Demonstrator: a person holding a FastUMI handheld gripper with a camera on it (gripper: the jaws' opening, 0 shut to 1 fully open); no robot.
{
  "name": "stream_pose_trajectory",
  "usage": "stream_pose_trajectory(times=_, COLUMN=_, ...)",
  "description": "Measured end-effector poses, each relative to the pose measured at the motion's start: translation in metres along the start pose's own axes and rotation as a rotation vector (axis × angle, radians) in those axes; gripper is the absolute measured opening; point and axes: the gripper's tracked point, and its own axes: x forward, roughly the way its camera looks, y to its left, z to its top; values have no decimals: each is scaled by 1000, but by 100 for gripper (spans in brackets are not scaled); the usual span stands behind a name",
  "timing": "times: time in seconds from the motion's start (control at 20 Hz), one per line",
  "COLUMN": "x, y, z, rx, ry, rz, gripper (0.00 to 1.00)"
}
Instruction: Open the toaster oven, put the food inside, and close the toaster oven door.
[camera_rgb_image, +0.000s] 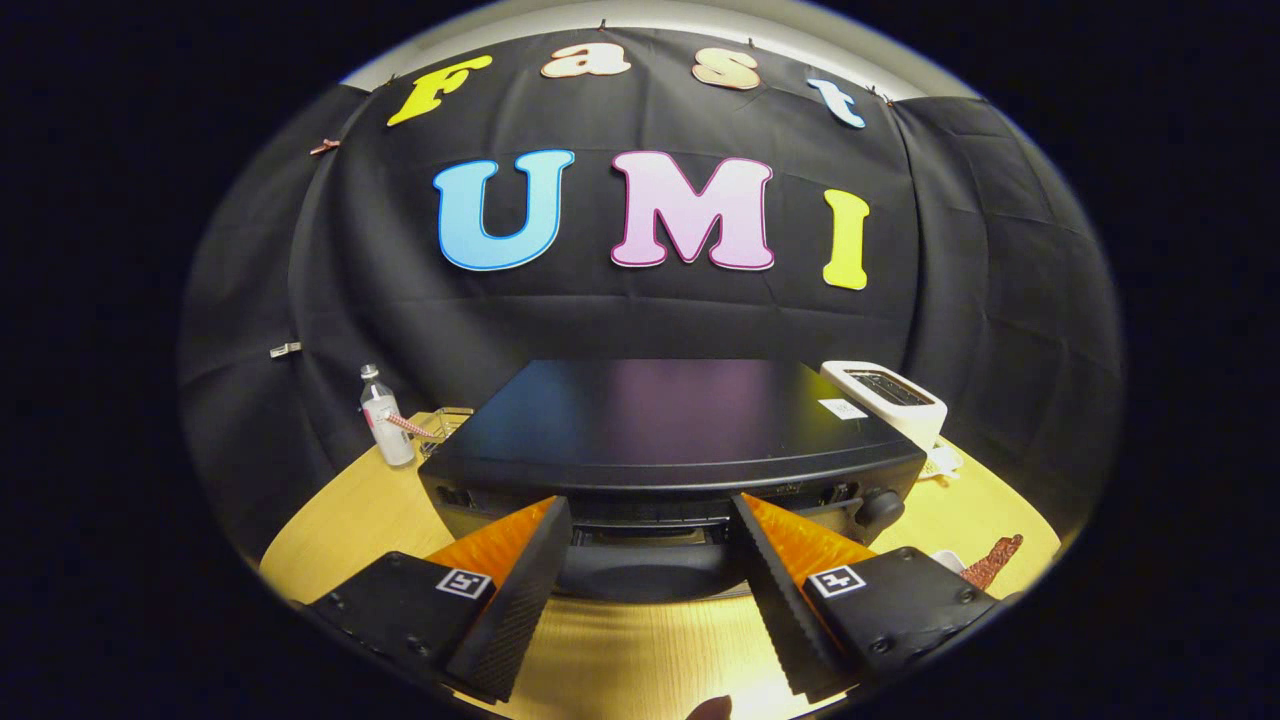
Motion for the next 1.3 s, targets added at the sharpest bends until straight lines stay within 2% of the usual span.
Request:
stream_pose_trajectory(times=0.5, x=-50, y=1, z=-55, rx=-9, ry=109, rz=17, gripper=98)
stream_pose_trajectory(times=0.85, x=-71, y=-2, z=-127, rx=-27, ry=307, rz=23, gripper=98)
stream_pose_trajectory(times=1.0, x=-67, y=-11, z=-141, rx=-28, ry=364, rz=19, gripper=98)
stream_pose_trajectory(times=1.15, x=-73, y=-16, z=-145, rx=-39, ry=388, rz=49, gripper=98)
stream_pose_trajectory(times=1.3, x=-84, y=-19, z=-139, rx=-65, ry=387, rz=117, gripper=98)
